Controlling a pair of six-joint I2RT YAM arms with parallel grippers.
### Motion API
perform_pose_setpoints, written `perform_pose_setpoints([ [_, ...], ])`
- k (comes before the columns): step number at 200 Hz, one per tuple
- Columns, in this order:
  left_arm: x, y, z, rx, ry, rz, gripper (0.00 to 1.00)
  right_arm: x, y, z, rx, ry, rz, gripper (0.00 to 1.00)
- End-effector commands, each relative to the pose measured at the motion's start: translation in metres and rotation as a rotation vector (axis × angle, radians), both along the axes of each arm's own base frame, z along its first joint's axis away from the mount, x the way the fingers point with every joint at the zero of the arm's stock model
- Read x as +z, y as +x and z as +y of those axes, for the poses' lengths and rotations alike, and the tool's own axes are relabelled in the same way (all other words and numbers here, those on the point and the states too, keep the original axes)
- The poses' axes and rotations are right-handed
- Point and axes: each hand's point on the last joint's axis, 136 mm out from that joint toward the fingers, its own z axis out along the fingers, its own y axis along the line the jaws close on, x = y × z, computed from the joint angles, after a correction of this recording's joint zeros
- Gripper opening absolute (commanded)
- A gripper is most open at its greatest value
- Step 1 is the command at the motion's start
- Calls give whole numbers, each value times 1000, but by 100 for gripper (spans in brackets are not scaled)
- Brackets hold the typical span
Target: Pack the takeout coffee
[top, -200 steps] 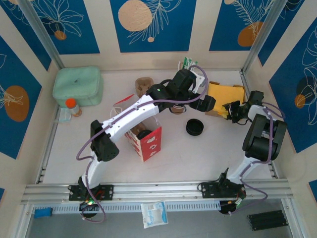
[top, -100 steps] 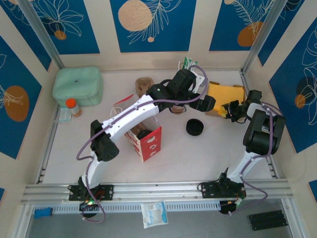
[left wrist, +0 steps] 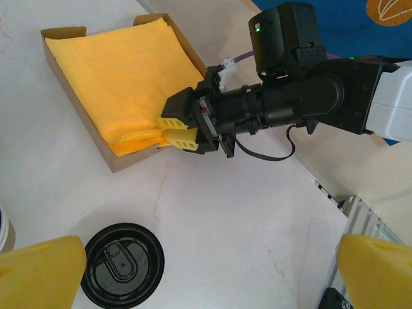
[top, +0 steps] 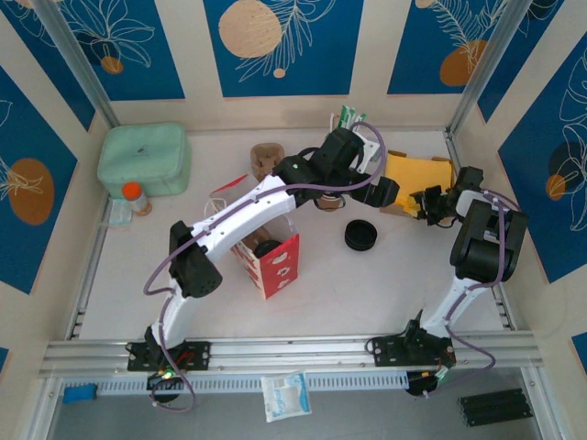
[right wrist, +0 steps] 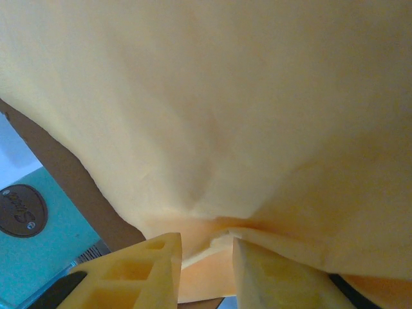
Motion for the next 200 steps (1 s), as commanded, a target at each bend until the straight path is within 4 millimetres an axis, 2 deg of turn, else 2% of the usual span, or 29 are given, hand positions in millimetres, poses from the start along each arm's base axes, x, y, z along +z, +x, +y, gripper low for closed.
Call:
perform_pose_setpoints([
  [1, 10, 2, -3, -16, -27, -13, 100, -4, -5, 8, 4, 31, 15, 29],
  [77, 13, 2, -2, -11, -29, -16, 99, -2, -3, 8, 2, 44, 8, 28],
  [92, 14, 2, -2, -11, -31, -16, 99, -1, -3, 8, 1, 49, -1, 22],
  [132, 16, 2, -1, -11, -34, -15, 99, 2, -7, 8, -3, 62, -16, 0],
  [138, 16, 1, -1, -10, -35, -14, 99, 2, -7, 8, -2, 64, -18, 0],
  [168, 18, 1, -1, -11, -39, -18, 99, 17, -6, 5, -6, 65, -55, 0],
  [200, 21, 0, -1, -12, -47, -17, 100, 43, -2, 2, -5, 49, -105, 0],
])
